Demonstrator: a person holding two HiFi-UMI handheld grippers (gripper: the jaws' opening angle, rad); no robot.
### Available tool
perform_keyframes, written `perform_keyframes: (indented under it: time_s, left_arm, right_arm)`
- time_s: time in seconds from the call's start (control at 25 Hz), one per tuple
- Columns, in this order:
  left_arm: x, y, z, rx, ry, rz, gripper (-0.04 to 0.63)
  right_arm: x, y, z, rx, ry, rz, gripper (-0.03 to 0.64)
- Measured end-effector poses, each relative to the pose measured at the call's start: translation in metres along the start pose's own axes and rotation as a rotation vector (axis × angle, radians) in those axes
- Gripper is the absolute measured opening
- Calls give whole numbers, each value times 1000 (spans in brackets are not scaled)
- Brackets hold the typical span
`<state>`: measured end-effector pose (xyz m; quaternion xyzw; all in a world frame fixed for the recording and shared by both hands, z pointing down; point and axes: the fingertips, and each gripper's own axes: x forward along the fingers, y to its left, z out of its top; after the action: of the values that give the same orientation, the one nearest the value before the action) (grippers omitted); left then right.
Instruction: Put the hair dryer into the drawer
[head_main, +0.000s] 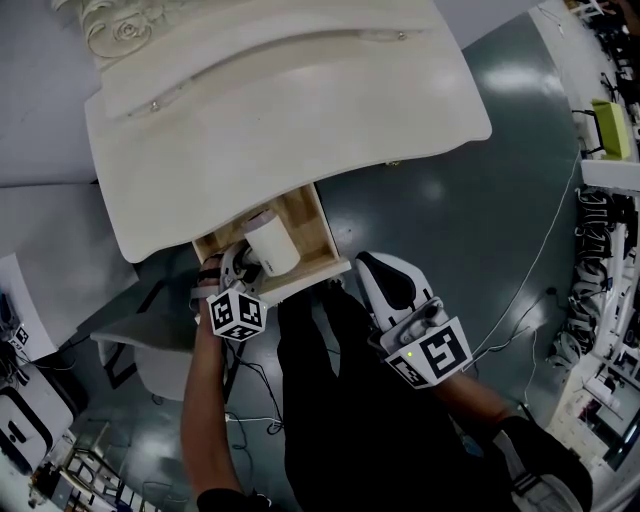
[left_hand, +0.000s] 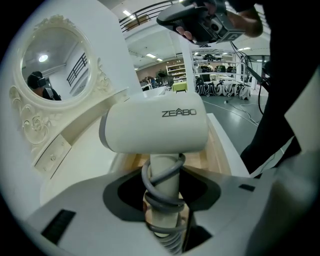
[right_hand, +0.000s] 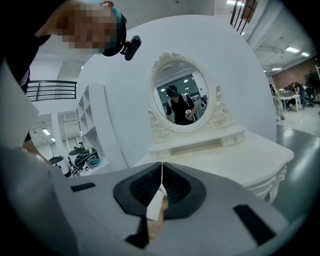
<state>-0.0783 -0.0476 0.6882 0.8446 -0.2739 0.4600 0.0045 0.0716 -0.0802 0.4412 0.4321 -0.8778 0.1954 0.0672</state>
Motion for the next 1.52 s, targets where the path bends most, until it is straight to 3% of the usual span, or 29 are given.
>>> perform_keyframes:
  time_s: [1.24,1.52]
  left_arm:
    - [63,-10,-32,-7,127,-62,196]
    - [75,-13,-32,52,183,-70,196]
  right_arm:
    - [41,12,-54,-30,125,39,32]
    - [43,9,-58,-24,131,33,32]
